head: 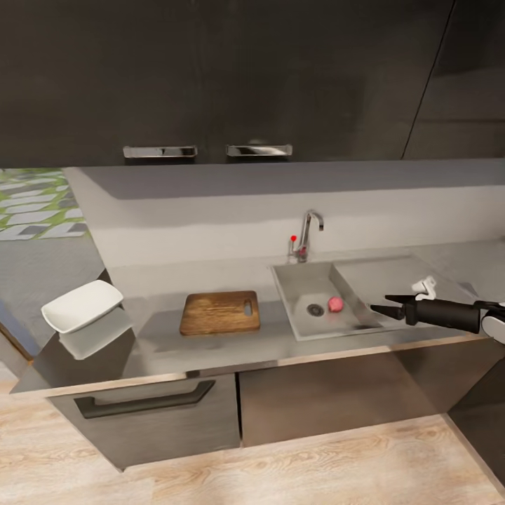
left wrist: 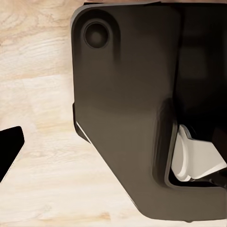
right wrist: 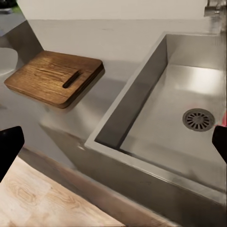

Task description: In the kitchen, take the Vidalia onion out of the sink, dice it on the chopping board with the paring knife, put the diced onion into the bowl on the countertop, then place both the paring knife and the chopping board into the sink.

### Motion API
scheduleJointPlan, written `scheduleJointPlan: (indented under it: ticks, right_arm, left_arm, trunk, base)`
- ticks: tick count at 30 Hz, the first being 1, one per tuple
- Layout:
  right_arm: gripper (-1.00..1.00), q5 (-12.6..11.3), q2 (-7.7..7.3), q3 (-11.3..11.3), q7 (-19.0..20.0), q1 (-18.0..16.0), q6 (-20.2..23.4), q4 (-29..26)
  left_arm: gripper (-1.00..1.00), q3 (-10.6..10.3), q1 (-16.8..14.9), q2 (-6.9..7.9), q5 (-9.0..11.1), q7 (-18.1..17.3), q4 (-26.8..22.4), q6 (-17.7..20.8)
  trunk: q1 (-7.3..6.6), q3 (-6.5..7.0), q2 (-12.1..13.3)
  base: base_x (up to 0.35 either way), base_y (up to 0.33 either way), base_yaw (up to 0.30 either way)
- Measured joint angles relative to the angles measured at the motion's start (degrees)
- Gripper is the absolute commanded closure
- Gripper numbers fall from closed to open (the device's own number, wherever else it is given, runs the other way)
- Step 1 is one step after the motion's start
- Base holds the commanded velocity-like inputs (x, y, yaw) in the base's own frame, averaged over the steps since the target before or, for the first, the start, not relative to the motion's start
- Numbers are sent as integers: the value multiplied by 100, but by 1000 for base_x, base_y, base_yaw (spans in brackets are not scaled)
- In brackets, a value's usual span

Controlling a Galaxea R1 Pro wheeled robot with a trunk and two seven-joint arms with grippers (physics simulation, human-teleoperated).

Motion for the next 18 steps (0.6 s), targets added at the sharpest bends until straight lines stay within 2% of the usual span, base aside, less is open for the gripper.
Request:
scheduleJointPlan:
  ticks: [6,10,18]
  right_arm:
    - [-100,0,9,5,-1,0,0,0]
    - [-100,0,16,7,-1,-1,0,0]
    - [-100,0,21,10,-1,-4,-6,1]
  left_arm:
    - [-100,-6,-1,2,0,-1,0,0]
    - [-100,-6,0,-2,0,-1,0,0]
    - [-100,-6,-1,-6,0,-1,6,-1]
  trunk:
    - [0,0,0]
    - [-2,0,-1]
    - [-3,-1,-1]
  base:
    - [11,0,-247]
    - [158,-25,-197]
    - [267,-148,-41]
